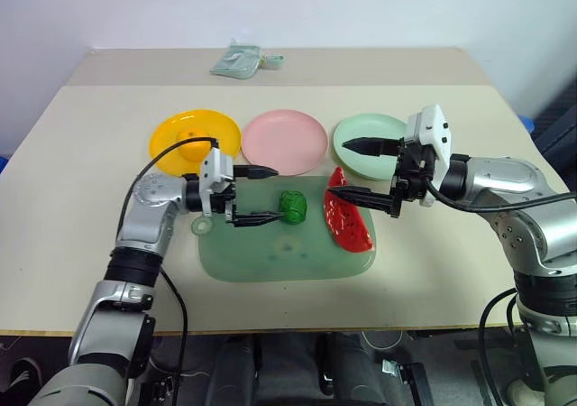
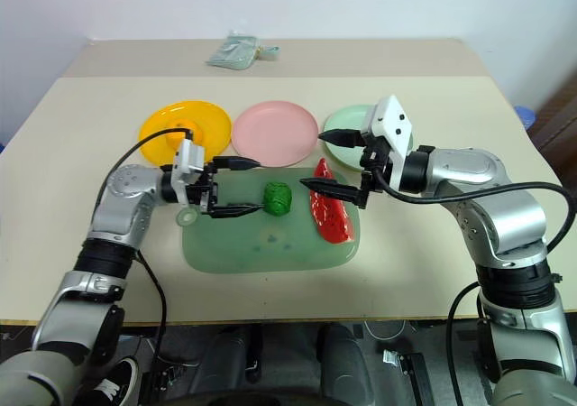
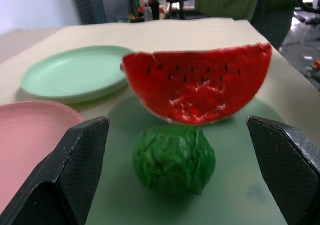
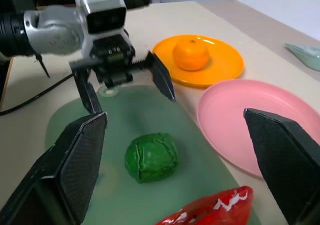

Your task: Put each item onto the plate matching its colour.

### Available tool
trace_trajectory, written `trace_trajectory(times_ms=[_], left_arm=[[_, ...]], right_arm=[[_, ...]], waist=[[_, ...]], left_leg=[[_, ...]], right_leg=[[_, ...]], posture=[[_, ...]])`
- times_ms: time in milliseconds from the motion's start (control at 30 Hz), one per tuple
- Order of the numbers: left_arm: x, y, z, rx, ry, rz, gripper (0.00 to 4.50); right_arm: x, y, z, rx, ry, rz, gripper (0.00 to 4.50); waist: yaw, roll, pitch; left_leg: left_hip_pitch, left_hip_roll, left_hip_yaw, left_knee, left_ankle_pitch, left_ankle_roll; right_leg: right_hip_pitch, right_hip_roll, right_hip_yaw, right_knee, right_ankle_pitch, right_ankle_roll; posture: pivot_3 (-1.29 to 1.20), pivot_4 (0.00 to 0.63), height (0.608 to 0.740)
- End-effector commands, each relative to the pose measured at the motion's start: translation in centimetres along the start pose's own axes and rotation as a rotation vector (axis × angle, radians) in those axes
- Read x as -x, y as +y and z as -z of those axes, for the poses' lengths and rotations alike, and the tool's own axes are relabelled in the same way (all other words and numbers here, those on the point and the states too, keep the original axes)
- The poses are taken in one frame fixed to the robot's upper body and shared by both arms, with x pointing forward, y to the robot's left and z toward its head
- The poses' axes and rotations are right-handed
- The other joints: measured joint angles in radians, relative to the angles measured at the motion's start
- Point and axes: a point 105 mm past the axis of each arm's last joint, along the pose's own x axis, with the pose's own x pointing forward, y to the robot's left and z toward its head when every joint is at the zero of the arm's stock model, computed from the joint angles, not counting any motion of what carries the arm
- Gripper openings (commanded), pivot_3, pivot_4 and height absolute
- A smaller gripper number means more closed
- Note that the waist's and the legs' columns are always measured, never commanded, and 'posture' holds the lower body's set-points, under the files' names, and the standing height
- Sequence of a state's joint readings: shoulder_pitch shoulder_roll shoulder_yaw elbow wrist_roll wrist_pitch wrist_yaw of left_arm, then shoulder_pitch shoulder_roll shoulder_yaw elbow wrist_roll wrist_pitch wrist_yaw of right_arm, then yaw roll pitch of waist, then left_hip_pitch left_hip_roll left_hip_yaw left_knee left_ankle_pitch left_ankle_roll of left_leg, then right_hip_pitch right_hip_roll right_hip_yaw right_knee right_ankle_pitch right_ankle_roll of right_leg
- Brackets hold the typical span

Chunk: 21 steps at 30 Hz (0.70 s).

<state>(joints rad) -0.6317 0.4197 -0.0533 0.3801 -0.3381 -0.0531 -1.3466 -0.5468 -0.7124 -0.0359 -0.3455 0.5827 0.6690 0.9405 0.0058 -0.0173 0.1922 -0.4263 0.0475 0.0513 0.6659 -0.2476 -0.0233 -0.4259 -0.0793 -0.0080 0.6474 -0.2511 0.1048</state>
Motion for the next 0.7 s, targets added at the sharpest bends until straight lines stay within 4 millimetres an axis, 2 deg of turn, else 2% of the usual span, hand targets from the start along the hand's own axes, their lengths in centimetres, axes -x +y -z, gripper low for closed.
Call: trace_trajectory(times_ms=[33, 100, 233, 333, 500, 700], left_arm=[[1.5, 1.2, -3.0, -0.041, -0.116, -0.049, 4.5], [3.3, 0.9, -3.4, -0.041, -0.109, -0.033, 4.5], [6.8, 0.1, -2.3, -0.003, 0.003, -0.012, 4.5], [9.4, -0.9, -2.2, 0.008, 0.042, -0.014, 4.5], [10.5, -1.8, -2.4, 0.02, 0.057, -0.04, 4.5], [11.2, -3.3, -2.4, 0.031, 0.08, -0.047, 4.5]], right_arm=[[-1.0, 0.5, -1.8, 0.041, -0.062, 0.009, 4.5], [-2.1, 0.5, -1.9, 0.064, -0.028, 0.036, 4.5], [-4.4, 0.7, -2.6, 0.071, -0.007, 0.018, 4.5], [-7.3, 2.1, -1.2, 0.054, 0.119, -0.092, 4.5], [-8.5, 2.2, 0.9, 0.062, 0.288, -0.159, 4.5], [-9.2, 1.3, 3.1, 0.129, 0.428, -0.161, 4.5]], waist=[[-0.004, 0.0, 0.0], [-0.013, 0.0, 0.0], [-0.025, 0.001, 0.0], [-0.025, 0.001, 0.0], [0.0, 0.0, 0.0], [-0.002, 0.0, 0.0]], left_leg=[[0.0, 0.0, 0.0, 0.0, 0.0, 0.0], [0.0, 0.0, 0.0, 0.0, 0.0, 0.0], [0.0, 0.0, -0.001, -0.001, 0.0, 0.0], [0.0, 0.001, 0.0, -0.001, 0.0, 0.0], [-0.001, 0.0, 0.0, 0.0, 0.0, 0.0], [-0.001, 0.001, 0.001, 0.0, 0.0, 0.0]], right_leg=[[0.0, 0.0, 0.0, 0.0, 0.0, 0.0], [0.0, 0.0, 0.0, 0.001, 0.0, 0.0], [-0.001, 0.0, 0.0, 0.001, 0.0, 0.0], [-0.002, 0.0, 0.0, 0.001, 0.0, -0.001], [-0.001, -0.002, 0.0, 0.0, -0.001, -0.001], [-0.002, -0.001, 0.0, 0.0, -0.001, -0.001]], posture=[[0.0, 0.15, 0.74], [0.0, 0.15, 0.74], [0.0, 0.15, 0.74], [0.0, 0.15, 0.74], [0.0, 0.15, 0.74], [0.0, 0.15, 0.74]])
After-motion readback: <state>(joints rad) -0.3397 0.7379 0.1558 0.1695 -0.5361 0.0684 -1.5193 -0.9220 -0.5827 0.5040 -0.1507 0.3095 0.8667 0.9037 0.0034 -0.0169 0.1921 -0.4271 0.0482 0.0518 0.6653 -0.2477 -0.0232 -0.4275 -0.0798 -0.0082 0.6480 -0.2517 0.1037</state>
